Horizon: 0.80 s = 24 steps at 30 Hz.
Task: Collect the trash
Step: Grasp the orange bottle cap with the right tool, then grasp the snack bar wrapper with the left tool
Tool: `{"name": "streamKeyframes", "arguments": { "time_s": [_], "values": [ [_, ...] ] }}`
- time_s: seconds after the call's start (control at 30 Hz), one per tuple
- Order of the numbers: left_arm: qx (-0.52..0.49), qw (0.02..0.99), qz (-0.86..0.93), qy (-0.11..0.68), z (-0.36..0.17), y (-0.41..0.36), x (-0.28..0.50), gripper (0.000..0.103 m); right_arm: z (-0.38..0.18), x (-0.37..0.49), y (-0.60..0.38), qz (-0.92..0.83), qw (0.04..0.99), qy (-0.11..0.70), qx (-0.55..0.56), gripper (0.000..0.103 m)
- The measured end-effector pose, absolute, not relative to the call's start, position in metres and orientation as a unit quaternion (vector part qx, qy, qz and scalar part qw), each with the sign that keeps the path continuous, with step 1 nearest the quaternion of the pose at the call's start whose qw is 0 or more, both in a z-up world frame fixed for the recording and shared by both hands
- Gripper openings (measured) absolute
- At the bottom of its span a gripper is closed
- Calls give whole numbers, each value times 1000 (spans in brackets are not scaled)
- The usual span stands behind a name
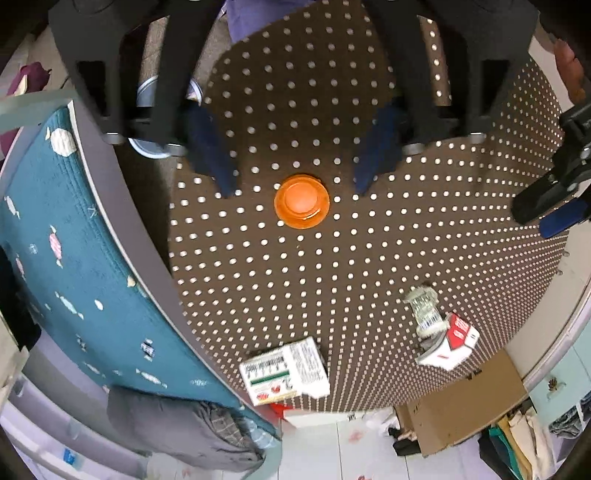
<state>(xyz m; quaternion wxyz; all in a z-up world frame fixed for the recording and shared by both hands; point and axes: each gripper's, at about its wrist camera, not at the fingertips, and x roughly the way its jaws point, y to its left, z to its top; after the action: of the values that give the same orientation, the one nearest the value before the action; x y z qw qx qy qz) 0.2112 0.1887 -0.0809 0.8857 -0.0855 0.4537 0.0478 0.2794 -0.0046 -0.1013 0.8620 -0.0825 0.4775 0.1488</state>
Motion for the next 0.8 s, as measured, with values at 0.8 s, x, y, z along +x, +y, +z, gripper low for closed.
{"name": "streamKeyframes", "arguments": {
  "time_s": [0.8],
  "values": [
    [-116, 848, 27, 517, -108, 188, 330, 82, -72, 346, -8, 163, 870, 460, -62, 30]
  ]
}}
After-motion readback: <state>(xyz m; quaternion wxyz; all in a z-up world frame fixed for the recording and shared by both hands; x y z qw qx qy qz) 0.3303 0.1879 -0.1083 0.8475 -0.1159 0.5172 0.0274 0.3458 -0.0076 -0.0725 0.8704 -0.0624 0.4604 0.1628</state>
